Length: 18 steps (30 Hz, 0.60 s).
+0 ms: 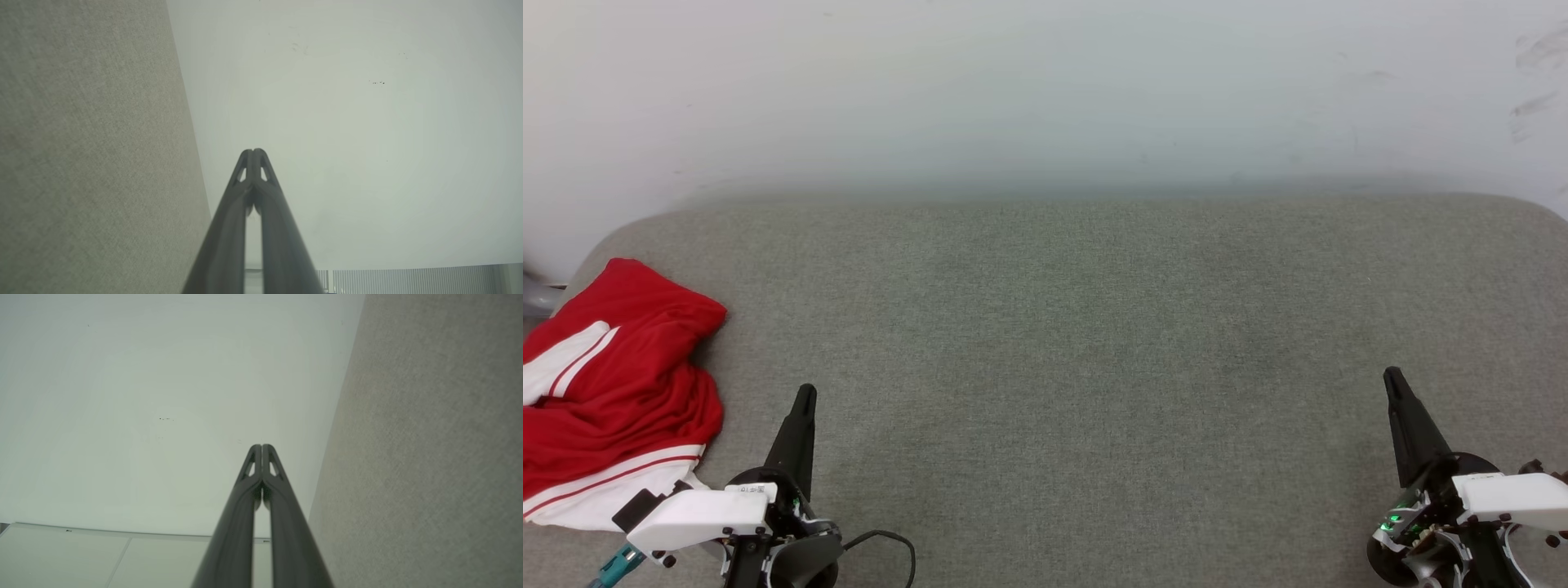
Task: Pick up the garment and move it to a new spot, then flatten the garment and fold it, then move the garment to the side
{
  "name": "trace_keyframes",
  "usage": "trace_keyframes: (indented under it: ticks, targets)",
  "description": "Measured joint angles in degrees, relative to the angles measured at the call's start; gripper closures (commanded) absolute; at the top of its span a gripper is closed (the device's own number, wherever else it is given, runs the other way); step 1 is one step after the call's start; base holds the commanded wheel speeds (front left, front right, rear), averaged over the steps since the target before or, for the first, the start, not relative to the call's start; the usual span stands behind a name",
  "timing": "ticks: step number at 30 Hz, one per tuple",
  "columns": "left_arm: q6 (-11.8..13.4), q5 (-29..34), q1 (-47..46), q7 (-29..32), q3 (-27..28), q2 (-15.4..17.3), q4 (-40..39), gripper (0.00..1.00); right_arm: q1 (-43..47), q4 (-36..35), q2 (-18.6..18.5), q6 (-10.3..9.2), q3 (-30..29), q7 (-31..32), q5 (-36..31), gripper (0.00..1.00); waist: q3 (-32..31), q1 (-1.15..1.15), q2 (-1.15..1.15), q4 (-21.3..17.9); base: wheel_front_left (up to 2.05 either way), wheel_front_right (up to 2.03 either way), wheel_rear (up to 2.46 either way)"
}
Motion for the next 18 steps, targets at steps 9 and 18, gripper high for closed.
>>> trace_keyframes:
  ticks: [9,18]
  targets:
    - [0.0,0.0,0.0,0.0,0.0,0.0,0.0,1.0,0.0,0.0,0.0,0.0,0.01,0.0,0.0,1.0,0.0,0.0,0.0,0.0,0.0,0.0,0.0]
    - [0.0,0.0,0.0,0.0,0.0,0.0,0.0,1.0,0.0,0.0,0.0,0.0,0.0,0.0,0.0,1.0,0.0,0.0,0.0,0.0,0.0,0.0,0.0]
